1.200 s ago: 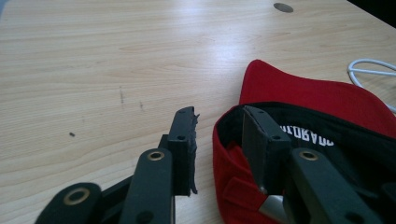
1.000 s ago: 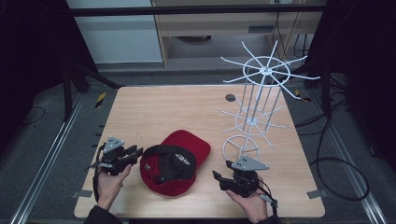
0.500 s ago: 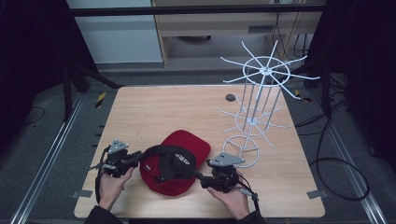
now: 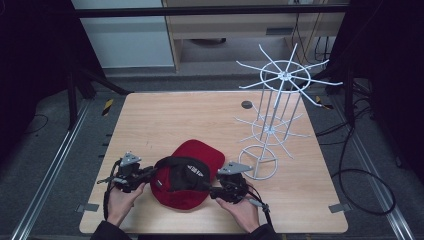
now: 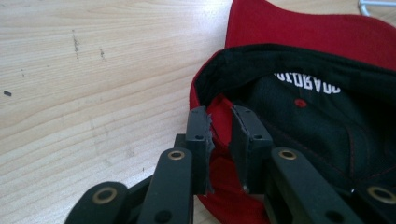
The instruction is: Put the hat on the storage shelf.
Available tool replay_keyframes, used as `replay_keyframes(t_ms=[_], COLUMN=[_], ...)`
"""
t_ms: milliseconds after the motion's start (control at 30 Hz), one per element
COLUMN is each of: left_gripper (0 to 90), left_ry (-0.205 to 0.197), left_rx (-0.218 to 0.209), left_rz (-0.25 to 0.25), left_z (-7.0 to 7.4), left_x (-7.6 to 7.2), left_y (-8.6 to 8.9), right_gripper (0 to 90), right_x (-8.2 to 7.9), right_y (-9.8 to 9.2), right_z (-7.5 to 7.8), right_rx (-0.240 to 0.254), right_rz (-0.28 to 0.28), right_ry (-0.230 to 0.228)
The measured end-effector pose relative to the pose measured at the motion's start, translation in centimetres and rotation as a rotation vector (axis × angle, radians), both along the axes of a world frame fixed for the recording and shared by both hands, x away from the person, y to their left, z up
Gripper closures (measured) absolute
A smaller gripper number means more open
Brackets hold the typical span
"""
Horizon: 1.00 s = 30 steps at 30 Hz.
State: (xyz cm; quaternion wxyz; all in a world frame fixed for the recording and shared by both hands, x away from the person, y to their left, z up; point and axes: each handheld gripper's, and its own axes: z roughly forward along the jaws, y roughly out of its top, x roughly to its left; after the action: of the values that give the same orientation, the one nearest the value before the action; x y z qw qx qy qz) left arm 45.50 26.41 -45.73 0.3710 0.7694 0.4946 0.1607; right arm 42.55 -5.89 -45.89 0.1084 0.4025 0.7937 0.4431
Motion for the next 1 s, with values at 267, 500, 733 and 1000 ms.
replay_keyframes(t_ms=[267,500,733,1000], left_gripper=[80.7,85.8,86.3,86.3], left_ry=[0.029,0.036,0.046,0.047], left_rx=[0.021,0.045,0.032,0.009], left_rz=[-0.002,0.003,0.006,-0.022], left_z=[-0.6,-0.8,-1.0,-1.1], left_x=[0.0,-0.1,-0.1,-0.2], left_y=[-0.3,-0.2,0.0,-0.3], right_gripper=[47.0,46.9,67.6,87.1], right_x=[0.4,0.6,1.0,1.7], right_y=[0.7,0.4,0.3,-0.3], right_z=[-1.0,-1.3,-1.9,0.2], right_rx=[-0.008,-0.022,-0.031,0.032], right_rz=[0.0,-0.026,-0.021,-0.024], right_ry=[0.041,0.065,0.139,0.066])
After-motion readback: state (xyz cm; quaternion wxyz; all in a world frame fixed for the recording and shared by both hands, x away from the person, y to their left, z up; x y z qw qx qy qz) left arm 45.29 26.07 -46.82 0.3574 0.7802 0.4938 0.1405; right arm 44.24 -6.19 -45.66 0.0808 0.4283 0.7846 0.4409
